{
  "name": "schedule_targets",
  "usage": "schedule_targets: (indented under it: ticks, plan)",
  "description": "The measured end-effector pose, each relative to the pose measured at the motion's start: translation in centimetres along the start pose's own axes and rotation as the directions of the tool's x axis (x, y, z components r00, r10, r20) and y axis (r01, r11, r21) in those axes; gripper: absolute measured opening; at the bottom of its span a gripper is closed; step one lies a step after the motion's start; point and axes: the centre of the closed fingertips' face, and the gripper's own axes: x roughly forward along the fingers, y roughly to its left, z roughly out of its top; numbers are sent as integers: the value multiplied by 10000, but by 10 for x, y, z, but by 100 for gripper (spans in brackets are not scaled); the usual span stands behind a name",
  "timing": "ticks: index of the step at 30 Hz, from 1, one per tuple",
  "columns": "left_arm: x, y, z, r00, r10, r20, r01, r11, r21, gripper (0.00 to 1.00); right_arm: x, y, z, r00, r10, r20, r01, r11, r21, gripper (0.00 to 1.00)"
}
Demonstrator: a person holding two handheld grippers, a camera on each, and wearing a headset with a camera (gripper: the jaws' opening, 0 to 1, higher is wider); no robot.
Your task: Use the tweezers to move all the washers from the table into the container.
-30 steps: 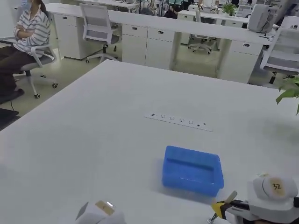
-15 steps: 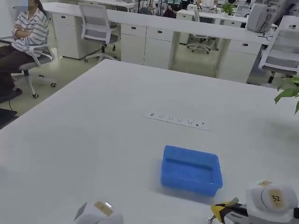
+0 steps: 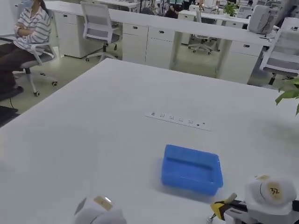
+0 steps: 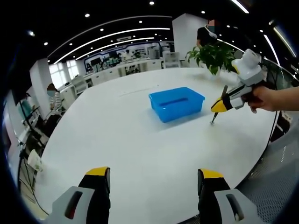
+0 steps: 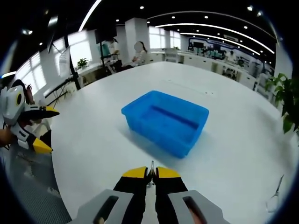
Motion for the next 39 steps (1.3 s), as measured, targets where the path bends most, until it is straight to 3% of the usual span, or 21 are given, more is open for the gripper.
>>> schedule_targets:
  ticks: [12,24,39]
  plan:
    - [-2,2,4,9997,35,234,-32,9999,-151,78,-13,1,13,9999,23,123,-22,9999,-143,2]
    - [-3,2,8,9988,25,480,-14,9997,-235,78,-26,2,43,9983,7,576,33,9977,-684,2]
    - [-4,5,9,9981,124,600,-98,9990,-436,78,-21,-12,74,9969,-13,782,94,9945,-1039,2]
